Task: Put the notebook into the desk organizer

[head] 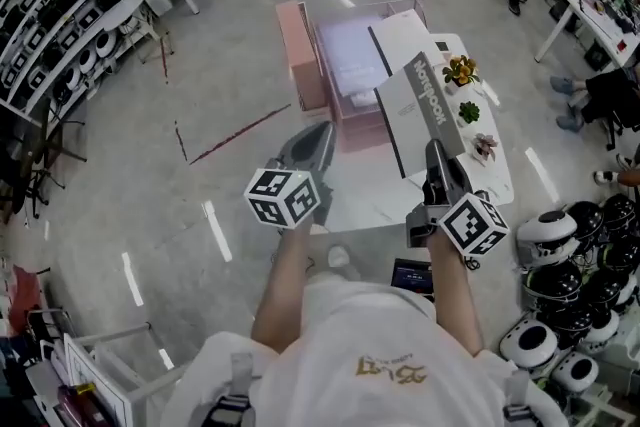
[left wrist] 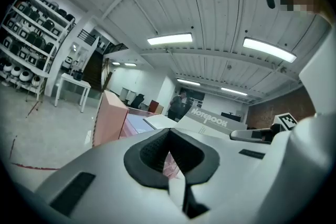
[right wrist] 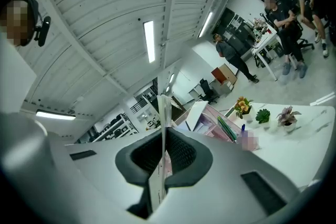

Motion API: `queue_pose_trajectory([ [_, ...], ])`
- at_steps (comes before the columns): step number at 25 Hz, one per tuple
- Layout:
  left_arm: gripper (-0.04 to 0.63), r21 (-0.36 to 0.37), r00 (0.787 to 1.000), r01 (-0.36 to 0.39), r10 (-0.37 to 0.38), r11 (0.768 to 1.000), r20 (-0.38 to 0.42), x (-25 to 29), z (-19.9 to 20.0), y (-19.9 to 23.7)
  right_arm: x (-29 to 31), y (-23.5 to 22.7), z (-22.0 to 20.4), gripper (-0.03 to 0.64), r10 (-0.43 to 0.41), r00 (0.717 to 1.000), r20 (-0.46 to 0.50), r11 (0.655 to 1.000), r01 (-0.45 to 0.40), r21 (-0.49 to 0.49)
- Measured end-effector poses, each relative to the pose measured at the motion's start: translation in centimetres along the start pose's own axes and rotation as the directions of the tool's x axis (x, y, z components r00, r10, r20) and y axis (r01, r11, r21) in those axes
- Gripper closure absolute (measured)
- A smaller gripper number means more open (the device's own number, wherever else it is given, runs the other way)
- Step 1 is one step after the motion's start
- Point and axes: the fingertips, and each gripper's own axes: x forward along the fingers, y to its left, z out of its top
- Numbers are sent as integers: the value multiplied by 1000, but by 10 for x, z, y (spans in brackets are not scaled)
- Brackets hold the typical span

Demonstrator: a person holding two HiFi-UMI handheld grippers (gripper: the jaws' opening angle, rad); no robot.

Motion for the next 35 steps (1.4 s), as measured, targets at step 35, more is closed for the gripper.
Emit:
queue_pose_trajectory([
  [35, 578, -74, 997, 32, -37, 997, -68, 94, 2, 105, 141, -15, -17, 598, -60, 996, -66, 998, 58, -24],
])
